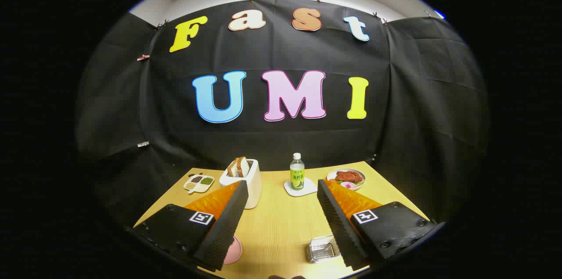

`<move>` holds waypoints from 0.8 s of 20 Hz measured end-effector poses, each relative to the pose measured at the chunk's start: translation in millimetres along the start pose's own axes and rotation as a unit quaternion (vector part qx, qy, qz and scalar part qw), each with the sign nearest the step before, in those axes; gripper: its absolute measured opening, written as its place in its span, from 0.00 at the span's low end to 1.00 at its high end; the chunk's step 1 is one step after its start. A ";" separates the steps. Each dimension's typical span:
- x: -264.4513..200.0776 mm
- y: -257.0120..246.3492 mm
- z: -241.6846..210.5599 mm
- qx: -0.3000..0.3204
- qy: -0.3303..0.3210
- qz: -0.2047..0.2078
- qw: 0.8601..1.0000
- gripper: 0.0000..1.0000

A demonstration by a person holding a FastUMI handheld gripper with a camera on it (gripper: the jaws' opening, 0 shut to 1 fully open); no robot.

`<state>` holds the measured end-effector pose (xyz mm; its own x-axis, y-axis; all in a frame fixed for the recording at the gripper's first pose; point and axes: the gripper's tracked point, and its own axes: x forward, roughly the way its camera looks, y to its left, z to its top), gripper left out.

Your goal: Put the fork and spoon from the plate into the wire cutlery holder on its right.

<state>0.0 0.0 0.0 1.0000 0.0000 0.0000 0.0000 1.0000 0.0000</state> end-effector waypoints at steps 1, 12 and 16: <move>-0.3 -2.3 0.1 0.000 -0.001 -0.003 1.000 0.99; 1.8 -10.9 -7.7 0.015 0.016 0.001 1.000 0.99; 4.4 -11.2 -9.3 0.007 0.021 0.007 1.000 0.99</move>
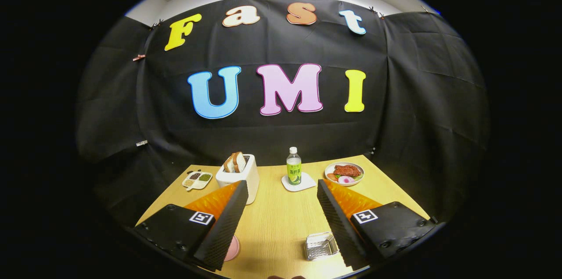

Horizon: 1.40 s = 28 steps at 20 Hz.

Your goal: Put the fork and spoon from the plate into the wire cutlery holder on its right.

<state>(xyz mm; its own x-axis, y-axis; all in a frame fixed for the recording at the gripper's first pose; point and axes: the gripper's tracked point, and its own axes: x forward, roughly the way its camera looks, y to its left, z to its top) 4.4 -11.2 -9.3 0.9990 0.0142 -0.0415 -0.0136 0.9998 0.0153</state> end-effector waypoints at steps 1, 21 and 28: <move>1.5 1.4 -0.3 -0.001 0.001 0.002 1.000 0.99; -7.6 151.4 -169.3 -0.050 0.291 0.182 0.938 1.00; -19.3 188.9 -269.0 -0.053 0.438 0.196 0.876 1.00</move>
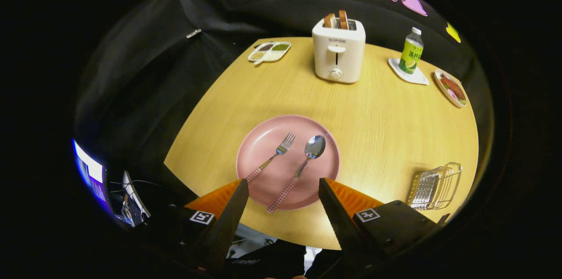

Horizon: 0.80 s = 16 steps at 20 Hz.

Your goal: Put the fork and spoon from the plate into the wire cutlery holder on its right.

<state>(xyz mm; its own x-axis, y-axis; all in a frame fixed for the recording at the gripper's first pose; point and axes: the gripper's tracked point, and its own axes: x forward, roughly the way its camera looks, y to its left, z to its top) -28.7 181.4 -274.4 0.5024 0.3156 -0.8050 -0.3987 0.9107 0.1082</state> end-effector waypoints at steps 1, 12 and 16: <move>8.3 0.5 -4.7 0.003 0.012 -0.003 1.000 1.00; 67.1 -12.5 -41.7 0.025 0.114 -0.072 0.990 0.84; 69.4 -20.3 -44.8 0.038 0.140 -0.093 0.985 0.65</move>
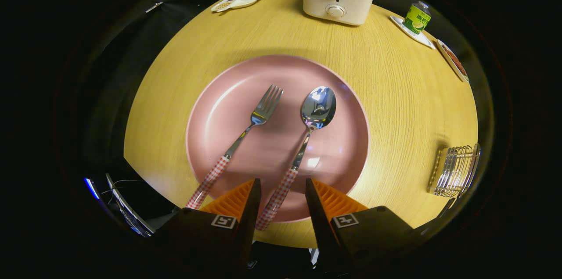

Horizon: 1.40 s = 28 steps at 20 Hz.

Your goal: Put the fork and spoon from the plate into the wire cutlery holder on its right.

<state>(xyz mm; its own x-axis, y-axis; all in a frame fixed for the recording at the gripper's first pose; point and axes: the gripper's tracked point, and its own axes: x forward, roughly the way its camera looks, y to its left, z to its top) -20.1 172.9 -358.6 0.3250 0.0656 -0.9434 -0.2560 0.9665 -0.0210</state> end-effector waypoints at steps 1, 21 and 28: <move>4.0 0.6 0.6 0.006 0.003 0.003 1.000 0.55; -112.1 -94.4 -17.2 -0.002 0.038 0.087 0.995 0.09; -164.2 -193.6 -46.9 0.009 0.086 0.071 0.994 0.09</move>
<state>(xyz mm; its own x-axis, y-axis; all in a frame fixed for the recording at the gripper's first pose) -66.6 -36.7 -215.2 0.1272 0.1592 -0.9790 -0.2703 0.9553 0.1202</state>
